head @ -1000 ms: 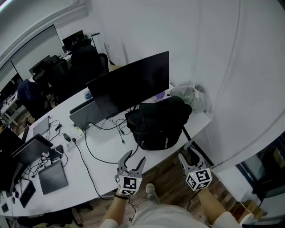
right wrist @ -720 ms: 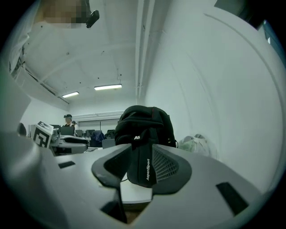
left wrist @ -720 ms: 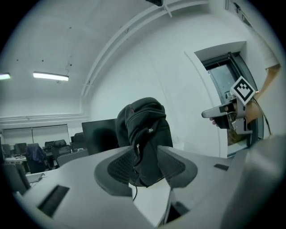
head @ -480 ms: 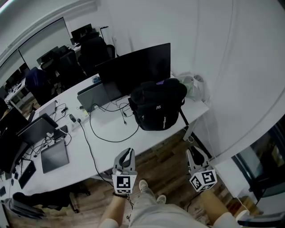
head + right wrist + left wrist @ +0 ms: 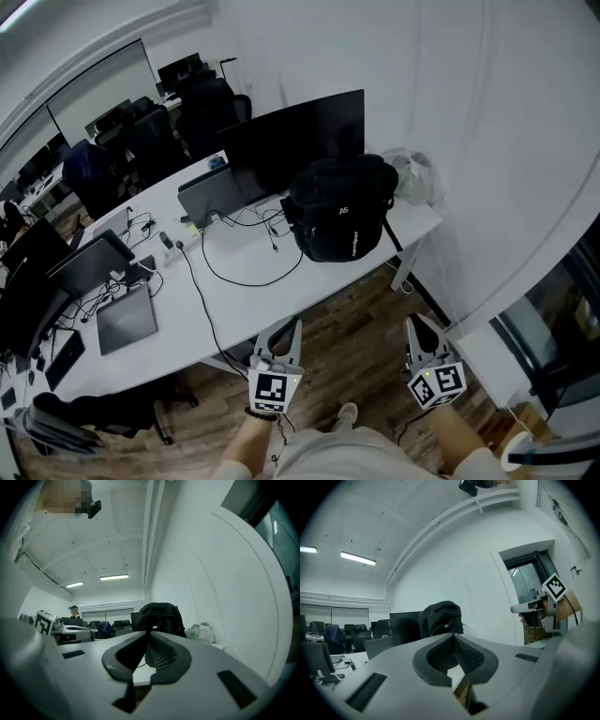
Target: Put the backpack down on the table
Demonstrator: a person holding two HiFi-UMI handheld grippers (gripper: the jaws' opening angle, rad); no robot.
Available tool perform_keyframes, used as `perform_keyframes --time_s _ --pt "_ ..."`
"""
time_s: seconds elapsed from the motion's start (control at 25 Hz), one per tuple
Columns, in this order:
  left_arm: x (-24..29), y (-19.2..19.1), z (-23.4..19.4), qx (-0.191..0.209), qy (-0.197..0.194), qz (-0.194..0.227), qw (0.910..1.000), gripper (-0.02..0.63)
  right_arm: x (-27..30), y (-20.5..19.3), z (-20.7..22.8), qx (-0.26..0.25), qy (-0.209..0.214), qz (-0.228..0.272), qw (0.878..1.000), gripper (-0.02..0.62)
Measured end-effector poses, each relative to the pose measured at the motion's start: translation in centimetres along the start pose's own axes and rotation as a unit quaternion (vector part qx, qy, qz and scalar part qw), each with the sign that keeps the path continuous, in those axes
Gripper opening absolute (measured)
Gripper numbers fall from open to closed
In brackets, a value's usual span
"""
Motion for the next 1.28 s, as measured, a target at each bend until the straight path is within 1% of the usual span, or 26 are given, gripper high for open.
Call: perform_keyframes --time_s 0.08,0.2,0.44,0.6,0.72,0.88,0.96,1.16,1.28 --pt "-1.6 0.4 0.5 -0.001 -0.010 0.005 0.9999 0.009 -1.6 -0.1 -1.1 0.005 -0.005 -0.001 1.000 0.034" --pt "-4.3 0.7 1.1 -0.014 -0.024 0.013 0.9995 0.009 -4.0 -0.1 -3.2 0.016 -0.016 0.003 1.000 0.032" --pt "-11.0 0.5 1.4 -0.029 -0.036 0.010 0.9989 0.009 -9.1 -0.5 -8.8 0.006 -0.033 0.008 0.999 0.031" --pt "-14.8 0.0 1.8 -0.035 -0.044 0.012 0.9984 0.009 -13.0 -0.9 -11.2 0.005 -0.051 0.008 0.999 0.031" --pt "-17.0 -0.3 2.2 -0.043 -0.049 0.013 0.9978 0.009 -15.7 -1.0 -12.2 0.006 -0.069 0.007 0.998 0.031" --pt "-19.0 -0.5 2.4 -0.083 -0.050 0.013 0.9952 0.009 -18.0 -0.6 -13.0 -0.002 -0.079 0.007 0.997 0.031" --pt "-19.7 -0.7 2.5 -0.093 -0.046 0.011 0.9946 0.009 -18.7 -0.5 -13.0 -0.002 -0.082 0.006 0.997 0.031" --pt "-20.4 -0.9 3.1 -0.089 -0.039 -0.005 0.9953 0.009 -19.6 -0.5 -12.6 0.004 -0.078 0.000 0.997 0.030" --pt "-20.7 -0.5 3.9 -0.085 -0.032 -0.006 0.9958 0.009 -20.2 -0.4 -12.1 0.012 -0.077 -0.001 0.997 0.026"
Point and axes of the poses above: the fingertips, and each gripper's own axes: x forward along the fingers, z to its right, y out of its top, the point moved 3 cm from there along -x, backward along the fingers, and after that the axes turned 2 degrees about x, right-handed, at the moved point
